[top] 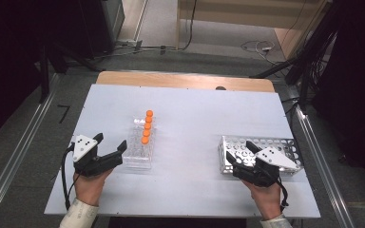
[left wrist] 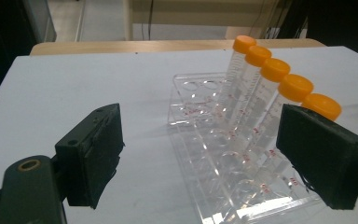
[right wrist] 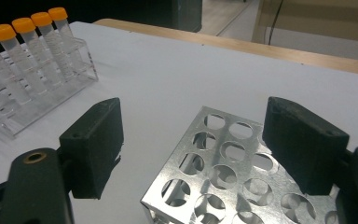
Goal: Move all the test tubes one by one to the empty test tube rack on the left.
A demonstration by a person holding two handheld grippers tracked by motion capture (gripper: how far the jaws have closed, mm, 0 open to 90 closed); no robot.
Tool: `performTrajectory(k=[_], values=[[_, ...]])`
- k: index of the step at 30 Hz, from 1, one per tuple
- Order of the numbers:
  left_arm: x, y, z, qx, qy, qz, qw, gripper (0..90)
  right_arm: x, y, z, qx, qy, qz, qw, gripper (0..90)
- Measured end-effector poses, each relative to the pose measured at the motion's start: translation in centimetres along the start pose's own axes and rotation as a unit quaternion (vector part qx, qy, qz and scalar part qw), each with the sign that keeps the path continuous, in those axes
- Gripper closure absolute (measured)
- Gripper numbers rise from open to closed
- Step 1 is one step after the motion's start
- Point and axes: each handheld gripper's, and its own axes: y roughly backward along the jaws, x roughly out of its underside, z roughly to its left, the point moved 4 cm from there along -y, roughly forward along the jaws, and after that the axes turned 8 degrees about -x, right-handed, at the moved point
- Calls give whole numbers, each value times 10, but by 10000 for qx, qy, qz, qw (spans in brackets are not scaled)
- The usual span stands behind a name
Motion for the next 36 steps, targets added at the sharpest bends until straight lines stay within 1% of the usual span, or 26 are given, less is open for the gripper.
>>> performTrajectory(k=[6,10,13,19,36], values=[[2,0,10,-85,122,31,9999,150,2,2,-7,84,-100,13,9999,188],[5,1,13,-130,90,35,9999,149,3,5,-10,137,-114,-10,9998,188],[6,0,15,-162,113,55,9998,148,4,6,-13,165,-127,-10,9998,188],[7,3,19,-233,85,14,9997,147,5,10,-19,243,-164,-28,9996,188],[11,12,23,-350,-24,-50,9994,147,11,24,-32,422,-247,-46,9988,189]])
